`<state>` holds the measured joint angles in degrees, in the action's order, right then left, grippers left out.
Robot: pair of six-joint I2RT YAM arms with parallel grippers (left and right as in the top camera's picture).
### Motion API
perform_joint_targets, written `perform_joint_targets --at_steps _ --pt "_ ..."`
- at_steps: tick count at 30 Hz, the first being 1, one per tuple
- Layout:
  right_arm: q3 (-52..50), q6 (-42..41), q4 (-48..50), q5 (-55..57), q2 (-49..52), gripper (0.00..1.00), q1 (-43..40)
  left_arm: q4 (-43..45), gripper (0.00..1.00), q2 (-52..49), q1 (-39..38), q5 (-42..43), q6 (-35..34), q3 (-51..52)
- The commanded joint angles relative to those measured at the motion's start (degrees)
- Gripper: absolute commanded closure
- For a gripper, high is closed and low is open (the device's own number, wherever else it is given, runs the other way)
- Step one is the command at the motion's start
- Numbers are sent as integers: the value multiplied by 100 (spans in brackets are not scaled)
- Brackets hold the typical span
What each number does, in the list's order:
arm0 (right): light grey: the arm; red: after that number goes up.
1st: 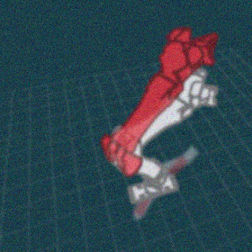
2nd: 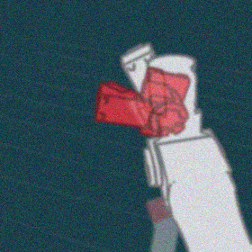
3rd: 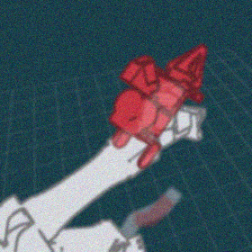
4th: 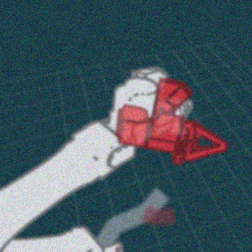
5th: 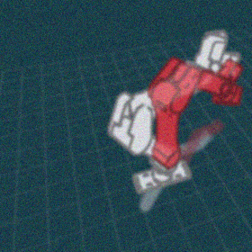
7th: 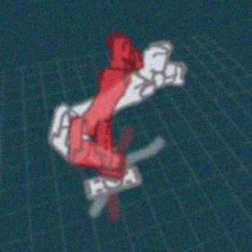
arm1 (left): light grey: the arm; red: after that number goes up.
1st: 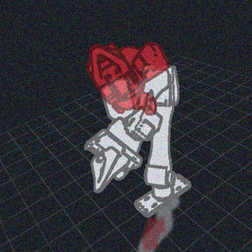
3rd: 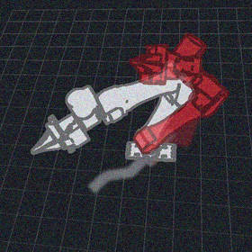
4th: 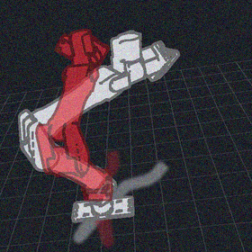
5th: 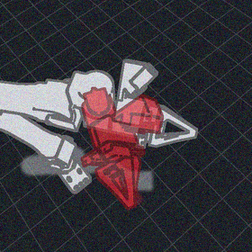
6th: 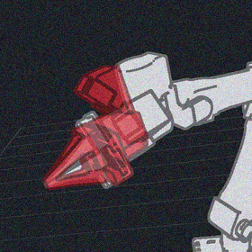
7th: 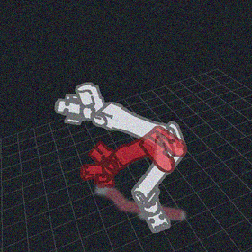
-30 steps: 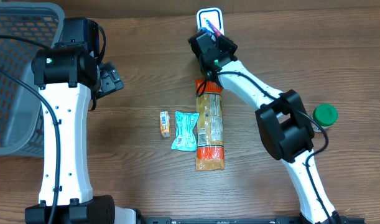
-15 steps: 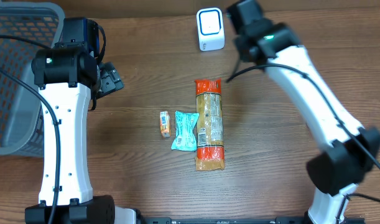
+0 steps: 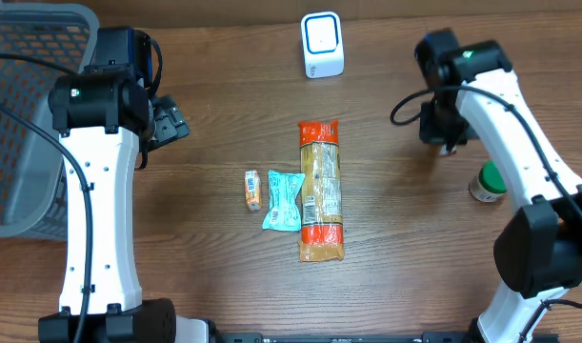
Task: Scan the item barcode
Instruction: 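Move the red packet right and set it down near the jar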
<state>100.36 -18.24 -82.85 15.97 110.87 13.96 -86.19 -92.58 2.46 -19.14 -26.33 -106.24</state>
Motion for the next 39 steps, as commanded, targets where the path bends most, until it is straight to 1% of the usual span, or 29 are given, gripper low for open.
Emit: perform_joint_targets --at_steps 1,10,16,17,20,21,23,26,27,29,30,31,33,39 --pt "-608 -122 278 -251 -13 96 17 -11 1 -42 15 -70 105 -26" --pt "-1950 -122 986 46 -13 96 15 -11 1 -42 15 -70 105 -26" --pt "-2221 70 1320 46 -13 96 15 -11 0 -42 15 -70 105 -26" --pt "-2225 70 1325 46 -13 93 15 -11 0 -42 15 -70 105 -26" --pt "-2225 68 1338 46 -13 89 15 -11 1 -42 15 -70 105 -26" --pt "-2225 68 1338 44 -13 87 15 -11 1 -42 15 -70 105 -26" --pt "-2229 68 1338 44 -13 76 15 -11 1 -42 15 -70 105 -26" --pt "-2229 66 1342 44 -13 65 15 -11 0 -42 15 -70 105 -26" --pt "-2229 66 1349 42 -13 63 15 -13 0 -42 15 -70 105 -26" --pt "-2229 66 1390 -4 -13 61 15 -11 0 -44 15 -70 105 -26" --pt "-2229 63 1436 -83 -13 61 15 -11 0 -44 15 -70 105 -26" --pt "-2229 66 1513 -188 -13 65 15 -11 0 -42 15 -70 105 -26" --pt "-2245 66 1718 -308 -13 95 15 -11 0 -42 15 -68 105 -26" --pt "-2441 68 2568 -319 -7 96 2 -11 0 -42 15 -70 105 -26"
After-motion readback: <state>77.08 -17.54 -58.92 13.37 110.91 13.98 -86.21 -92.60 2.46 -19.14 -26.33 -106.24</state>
